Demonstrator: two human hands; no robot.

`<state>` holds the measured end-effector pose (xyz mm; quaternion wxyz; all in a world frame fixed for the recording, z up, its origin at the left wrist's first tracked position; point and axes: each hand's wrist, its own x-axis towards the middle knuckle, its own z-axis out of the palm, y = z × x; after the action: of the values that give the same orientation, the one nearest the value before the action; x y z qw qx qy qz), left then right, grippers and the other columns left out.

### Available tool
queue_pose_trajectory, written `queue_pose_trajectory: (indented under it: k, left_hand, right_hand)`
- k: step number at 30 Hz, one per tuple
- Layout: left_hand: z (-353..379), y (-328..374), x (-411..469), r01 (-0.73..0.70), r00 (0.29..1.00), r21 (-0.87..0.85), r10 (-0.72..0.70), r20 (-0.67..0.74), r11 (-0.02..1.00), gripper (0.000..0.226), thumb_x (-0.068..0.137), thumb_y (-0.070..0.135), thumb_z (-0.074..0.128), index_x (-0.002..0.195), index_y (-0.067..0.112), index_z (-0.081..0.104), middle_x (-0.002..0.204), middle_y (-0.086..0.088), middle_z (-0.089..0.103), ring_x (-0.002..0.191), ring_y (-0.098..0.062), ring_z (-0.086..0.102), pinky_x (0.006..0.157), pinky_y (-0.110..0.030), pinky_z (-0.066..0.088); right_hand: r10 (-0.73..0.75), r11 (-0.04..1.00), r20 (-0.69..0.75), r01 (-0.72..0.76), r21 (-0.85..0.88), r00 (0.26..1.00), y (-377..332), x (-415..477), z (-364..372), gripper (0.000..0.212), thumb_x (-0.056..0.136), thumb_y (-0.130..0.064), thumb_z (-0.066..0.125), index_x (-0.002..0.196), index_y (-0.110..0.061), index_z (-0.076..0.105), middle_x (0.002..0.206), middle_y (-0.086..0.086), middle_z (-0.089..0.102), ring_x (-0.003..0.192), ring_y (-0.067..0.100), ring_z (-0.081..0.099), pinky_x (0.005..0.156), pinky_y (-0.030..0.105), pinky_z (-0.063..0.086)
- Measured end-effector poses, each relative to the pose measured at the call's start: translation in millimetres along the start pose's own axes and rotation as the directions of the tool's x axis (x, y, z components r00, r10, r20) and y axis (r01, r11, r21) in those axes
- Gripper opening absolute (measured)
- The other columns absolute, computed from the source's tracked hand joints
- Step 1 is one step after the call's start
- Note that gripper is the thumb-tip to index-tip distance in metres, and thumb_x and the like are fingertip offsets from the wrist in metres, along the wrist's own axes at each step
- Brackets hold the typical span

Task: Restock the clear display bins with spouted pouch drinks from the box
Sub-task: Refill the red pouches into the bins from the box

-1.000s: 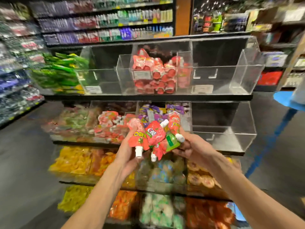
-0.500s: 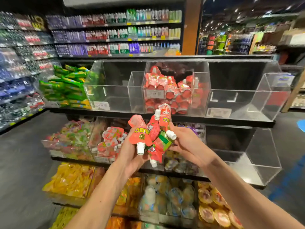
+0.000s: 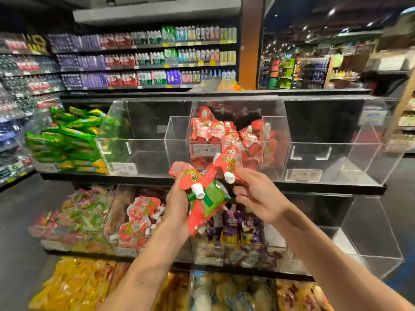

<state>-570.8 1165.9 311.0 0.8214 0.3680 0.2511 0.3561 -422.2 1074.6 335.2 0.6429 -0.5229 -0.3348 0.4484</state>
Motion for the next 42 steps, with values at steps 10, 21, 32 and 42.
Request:
queue_pose_trajectory:
  k: [10,21,32,42]
  left_hand:
    - [-26,59,81,-0.08,0.987,0.225,0.045,0.155,0.971,0.071,0.079,0.07,0.066,0.13,0.022,0.065,0.125,-0.031,0.058,0.109,-0.038,0.06,0.107,-0.058,0.043]
    - [-7,87,99,-0.185,0.974,0.178,0.157,0.16,0.966,0.028,0.092,0.038,0.063,0.069,0.021,0.067,0.073,-0.006,0.066,0.062,-0.022,0.066,0.059,-0.031,0.054]
    - [29,117,135,-0.187,0.974,0.067,0.176,0.145,0.98,0.052,0.083,0.033,0.073,0.12,0.002,0.053,0.136,-0.023,0.059,0.111,-0.045,0.056,0.101,-0.076,0.034]
    - [20,113,148,-0.224,0.974,0.158,0.225,0.009,0.962,0.041,0.087,0.035,0.07,0.114,0.004,0.065,0.107,-0.029,0.068,0.097,-0.042,0.068,0.091,-0.065,0.05]
  right_hand:
    - [-0.542,0.636,-0.227,0.219,-0.74,0.809,-97,62,-12,0.015,0.092,-0.03,0.069,0.078,-0.026,0.075,0.074,-0.007,0.075,0.069,0.004,0.066,0.072,0.034,0.055]
    - [-0.247,0.947,-0.264,0.174,-0.27,0.932,-96,137,-14,0.019,0.088,-0.017,0.066,0.102,-0.003,0.07,0.094,0.013,0.065,0.072,0.02,0.065,0.061,0.029,0.057]
    - [-0.094,0.971,-0.125,0.064,-0.228,0.988,-107,229,-24,0.047,0.066,-0.009,0.086,0.098,-0.006,0.051,0.088,0.013,0.061,0.068,0.018,0.066,0.068,0.032,0.055]
    - [-0.384,0.443,-0.265,-0.075,-0.893,0.884,-88,272,-11,0.053,0.093,-0.059,0.051,0.098,-0.009,0.069,0.095,0.013,0.069,0.096,0.031,0.064,0.078,0.04,0.053]
